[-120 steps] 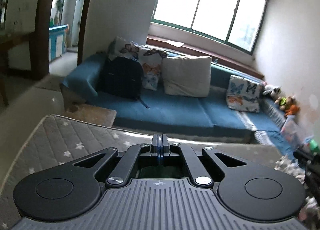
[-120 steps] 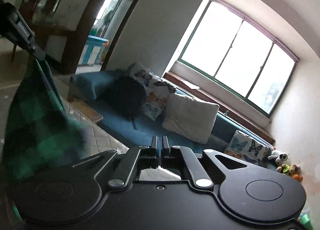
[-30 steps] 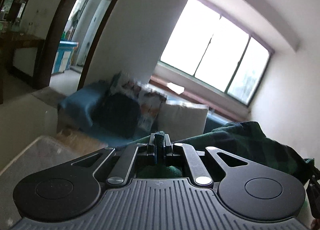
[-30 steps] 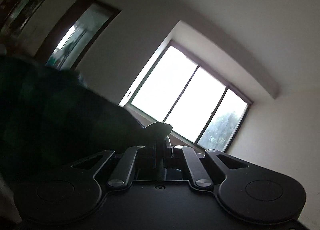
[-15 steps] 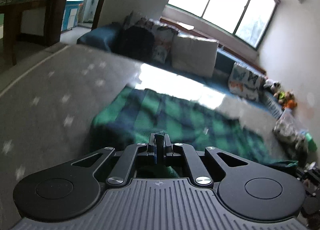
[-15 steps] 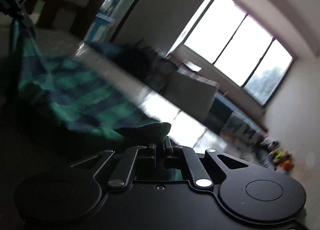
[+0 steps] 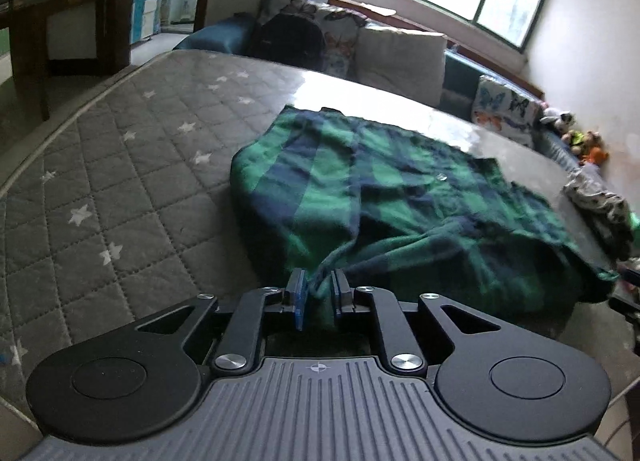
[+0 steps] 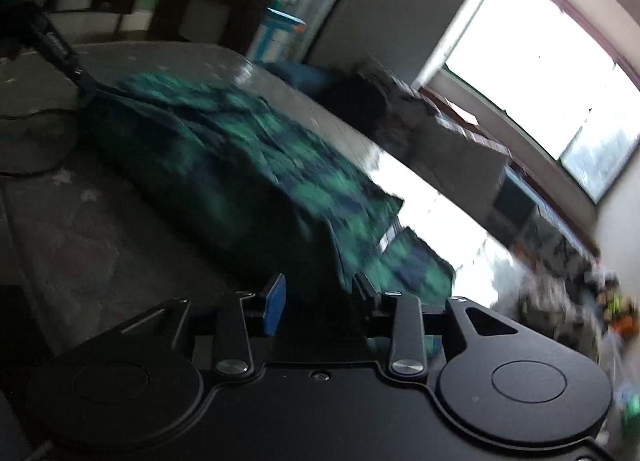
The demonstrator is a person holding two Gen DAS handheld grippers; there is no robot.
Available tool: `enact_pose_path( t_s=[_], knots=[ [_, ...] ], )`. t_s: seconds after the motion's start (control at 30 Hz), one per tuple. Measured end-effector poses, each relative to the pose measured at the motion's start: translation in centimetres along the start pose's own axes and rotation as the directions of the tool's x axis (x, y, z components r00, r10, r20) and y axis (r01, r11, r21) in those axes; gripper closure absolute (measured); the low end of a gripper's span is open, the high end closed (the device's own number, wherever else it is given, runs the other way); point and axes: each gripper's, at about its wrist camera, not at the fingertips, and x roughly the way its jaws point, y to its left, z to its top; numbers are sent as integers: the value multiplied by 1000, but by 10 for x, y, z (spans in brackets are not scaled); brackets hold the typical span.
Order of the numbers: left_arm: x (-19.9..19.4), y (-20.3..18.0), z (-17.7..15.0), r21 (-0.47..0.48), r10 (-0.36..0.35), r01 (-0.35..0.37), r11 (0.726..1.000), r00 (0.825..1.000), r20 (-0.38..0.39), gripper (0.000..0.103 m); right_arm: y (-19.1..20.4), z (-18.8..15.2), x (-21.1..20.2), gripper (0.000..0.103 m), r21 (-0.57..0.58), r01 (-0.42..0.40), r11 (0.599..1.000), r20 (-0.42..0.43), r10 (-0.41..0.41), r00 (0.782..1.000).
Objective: Fold clothes
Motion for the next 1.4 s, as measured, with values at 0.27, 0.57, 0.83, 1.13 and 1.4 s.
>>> enact_pose_path(
  t_s=[0.27,0.57,0.83,1.13,1.4],
  knots=[
    [13,-41,14,200,-124,124,972,992,-14,67,-23,32,61,46,-24,-143,989,-39,142,989],
    [69,-39,25,230,-122,154,961,982,-147,63,-50,32,101,46,73,-287,955,-150,295,944],
    [90,-63,24,342,-185,264,902,952,-245,60,-65,25,126,63,182,-369,911,-214,403,890],
    [65,-66,12,362,-254,328,872,937,-239,93,-50,25,91,93,100,-401,911,-182,413,893],
    [13,-66,-20,447,-334,395,803,919,-211,93,-24,9,32,94,-31,-419,907,-150,410,900]
  ],
)
